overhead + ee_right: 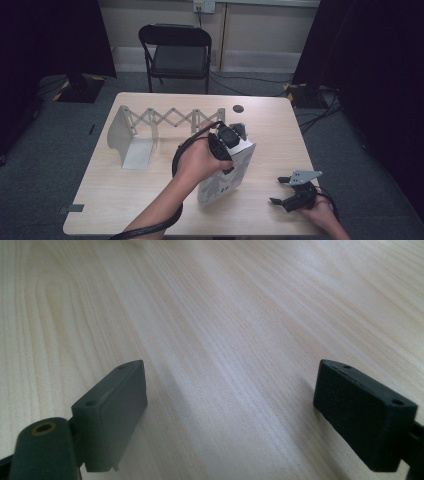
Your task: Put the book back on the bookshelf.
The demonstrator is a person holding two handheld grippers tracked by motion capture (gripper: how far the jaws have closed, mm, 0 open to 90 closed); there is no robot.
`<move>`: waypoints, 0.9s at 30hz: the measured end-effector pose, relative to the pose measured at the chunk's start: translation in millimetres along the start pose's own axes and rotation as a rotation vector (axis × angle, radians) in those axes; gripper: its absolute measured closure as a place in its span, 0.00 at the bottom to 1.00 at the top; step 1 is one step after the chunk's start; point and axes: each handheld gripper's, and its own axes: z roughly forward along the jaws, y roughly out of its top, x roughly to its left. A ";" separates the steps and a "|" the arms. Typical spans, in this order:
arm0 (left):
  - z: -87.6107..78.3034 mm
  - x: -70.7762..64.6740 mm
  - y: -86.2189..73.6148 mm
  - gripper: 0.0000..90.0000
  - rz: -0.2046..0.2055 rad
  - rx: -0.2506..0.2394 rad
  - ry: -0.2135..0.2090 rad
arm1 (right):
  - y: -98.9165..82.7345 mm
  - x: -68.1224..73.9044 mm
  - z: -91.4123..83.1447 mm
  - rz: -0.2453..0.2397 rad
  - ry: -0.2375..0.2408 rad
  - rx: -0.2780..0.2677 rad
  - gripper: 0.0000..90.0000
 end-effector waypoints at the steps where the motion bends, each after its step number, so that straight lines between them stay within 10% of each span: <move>1: -0.3 0.9 -0.6 0.59 -0.007 0.003 -0.001 | 0.0 0.0 0.0 0.000 -0.001 0.000 0.15; 27: -13.6 15.2 -13.2 0.59 -0.063 0.032 0.026 | -0.1 0.0 -0.1 0.000 -0.001 0.000 0.15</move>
